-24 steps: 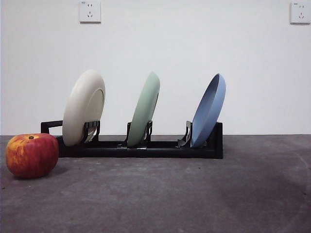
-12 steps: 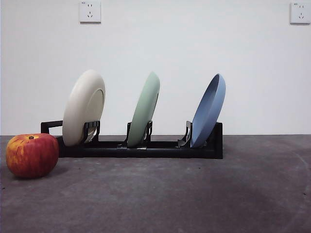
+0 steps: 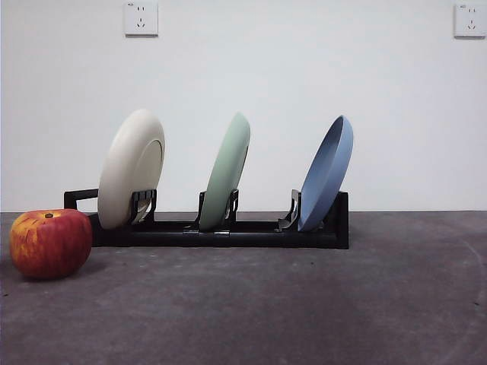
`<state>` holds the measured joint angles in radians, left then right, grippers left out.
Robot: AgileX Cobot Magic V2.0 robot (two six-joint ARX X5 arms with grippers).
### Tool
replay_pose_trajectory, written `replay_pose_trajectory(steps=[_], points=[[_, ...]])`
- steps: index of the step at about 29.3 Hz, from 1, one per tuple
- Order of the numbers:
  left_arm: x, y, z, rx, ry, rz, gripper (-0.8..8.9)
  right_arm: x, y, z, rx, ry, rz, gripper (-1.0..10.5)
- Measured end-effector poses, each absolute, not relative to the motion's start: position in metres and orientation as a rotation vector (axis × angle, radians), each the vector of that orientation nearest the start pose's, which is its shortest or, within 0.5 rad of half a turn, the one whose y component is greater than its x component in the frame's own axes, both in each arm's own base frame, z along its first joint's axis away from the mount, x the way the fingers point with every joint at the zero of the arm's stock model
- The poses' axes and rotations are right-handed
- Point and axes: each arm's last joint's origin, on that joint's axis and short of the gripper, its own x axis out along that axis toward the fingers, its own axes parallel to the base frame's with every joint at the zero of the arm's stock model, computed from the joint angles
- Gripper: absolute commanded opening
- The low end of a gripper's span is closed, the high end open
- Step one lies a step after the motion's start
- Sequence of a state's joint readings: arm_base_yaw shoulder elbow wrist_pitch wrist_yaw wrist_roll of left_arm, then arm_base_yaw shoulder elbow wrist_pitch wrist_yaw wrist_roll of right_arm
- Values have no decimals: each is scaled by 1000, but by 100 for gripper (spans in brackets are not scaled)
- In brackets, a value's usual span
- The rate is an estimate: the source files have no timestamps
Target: Take the blue plate from the plate rack,put the plate on the table,take the apple from the table,put the apple in the plate
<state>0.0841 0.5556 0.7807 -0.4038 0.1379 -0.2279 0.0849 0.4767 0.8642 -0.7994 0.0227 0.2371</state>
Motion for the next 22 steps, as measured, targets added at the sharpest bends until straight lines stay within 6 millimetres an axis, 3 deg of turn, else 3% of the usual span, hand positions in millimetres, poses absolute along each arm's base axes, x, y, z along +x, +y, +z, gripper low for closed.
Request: replay_pose_trajectory(steps=[5, 9, 15, 18, 22], points=[[136, 7, 366, -259, 287, -21, -5, 98, 7, 353, 203, 490, -3, 0], [156, 7, 381, -279, 380, -68, -4, 111, 9, 357, 194, 604, -17, 0], [209, 0, 405, -353, 475, -397, -5, 134, 12, 355, 177, 763, 4, 0], [246, -18, 407, -376, 561, -534, -5, 140, 12, 353, 172, 789, 5, 0], [292, -62, 411, -352, 661, -665, -6, 143, 13, 349, 183, 832, 34, 0]])
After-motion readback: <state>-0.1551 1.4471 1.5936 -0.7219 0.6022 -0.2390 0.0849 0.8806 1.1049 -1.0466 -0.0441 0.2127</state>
